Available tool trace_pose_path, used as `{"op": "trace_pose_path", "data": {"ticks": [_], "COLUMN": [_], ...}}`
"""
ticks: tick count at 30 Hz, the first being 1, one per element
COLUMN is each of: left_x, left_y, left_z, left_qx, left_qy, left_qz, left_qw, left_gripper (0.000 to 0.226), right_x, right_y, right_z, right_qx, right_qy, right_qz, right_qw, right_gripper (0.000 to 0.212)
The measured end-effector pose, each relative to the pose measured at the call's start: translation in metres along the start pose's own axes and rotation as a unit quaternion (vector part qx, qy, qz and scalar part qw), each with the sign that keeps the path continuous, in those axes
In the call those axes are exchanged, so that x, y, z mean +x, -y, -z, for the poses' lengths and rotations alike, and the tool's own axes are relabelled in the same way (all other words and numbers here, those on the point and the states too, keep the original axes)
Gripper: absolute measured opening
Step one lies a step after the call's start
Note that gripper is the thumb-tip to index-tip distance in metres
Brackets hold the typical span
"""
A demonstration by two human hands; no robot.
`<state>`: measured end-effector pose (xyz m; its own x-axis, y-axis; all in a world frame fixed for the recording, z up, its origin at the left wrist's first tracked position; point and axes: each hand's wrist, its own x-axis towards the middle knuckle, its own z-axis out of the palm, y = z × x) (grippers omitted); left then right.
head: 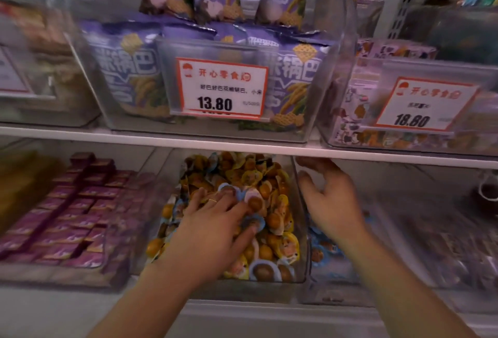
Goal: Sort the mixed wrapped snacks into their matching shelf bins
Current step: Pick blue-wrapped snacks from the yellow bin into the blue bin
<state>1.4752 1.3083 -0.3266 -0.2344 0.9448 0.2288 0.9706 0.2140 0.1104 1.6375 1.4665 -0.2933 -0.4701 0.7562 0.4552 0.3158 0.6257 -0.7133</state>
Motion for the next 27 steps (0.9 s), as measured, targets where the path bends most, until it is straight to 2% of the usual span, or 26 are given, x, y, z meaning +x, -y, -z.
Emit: {"op": "trace_pose_path", "data": {"ticks": [2, 4, 7, 10, 14, 19, 22, 25, 27], "left_x": [-0.003, -0.007, -0.018, -0.026, -0.027, -0.019, -0.017, -0.017, -0.017], "left_y": [0.008, 0.016, 0.032, 0.045, 0.044, 0.042, 0.043, 0.047, 0.047], "left_z": [0.002, 0.005, 0.011, 0.013, 0.008, 0.0, -0.003, -0.003, -0.004], "left_qx": [-0.006, -0.003, 0.001, 0.012, 0.029, 0.015, 0.011, 0.005, 0.003], "left_qy": [-0.006, -0.014, -0.048, -0.05, -0.053, -0.074, -0.068, -0.039, -0.024], "left_qz": [0.005, 0.008, 0.036, 0.05, 0.049, 0.069, 0.064, 0.045, 0.039], "left_qw": [1.0, 1.0, 0.998, 0.997, 0.997, 0.995, 0.996, 0.998, 0.999], "left_gripper": [0.046, 0.042, 0.034, 0.035, 0.041, 0.045, 0.048, 0.059, 0.058], "right_x": [-0.006, -0.008, -0.008, -0.003, 0.011, 0.01, 0.011, 0.012, 0.01], "right_y": [0.018, 0.028, 0.03, 0.026, 0.024, 0.026, 0.03, 0.038, 0.044], "right_z": [-0.017, -0.035, -0.061, -0.076, -0.074, -0.073, -0.067, -0.055, -0.049], "right_qx": [-0.062, -0.141, -0.26, -0.316, -0.311, -0.359, -0.299, -0.203, -0.153], "right_qy": [0.111, 0.199, 0.25, 0.283, 0.28, 0.265, 0.233, 0.169, 0.14], "right_qz": [0.09, 0.137, 0.18, 0.163, 0.115, 0.135, 0.122, 0.096, 0.083], "right_qw": [0.988, 0.96, 0.915, 0.891, 0.901, 0.885, 0.917, 0.96, 0.975], "right_gripper": [0.035, 0.042, 0.052, 0.062, 0.055, 0.031, 0.007, 0.009, 0.007]}}
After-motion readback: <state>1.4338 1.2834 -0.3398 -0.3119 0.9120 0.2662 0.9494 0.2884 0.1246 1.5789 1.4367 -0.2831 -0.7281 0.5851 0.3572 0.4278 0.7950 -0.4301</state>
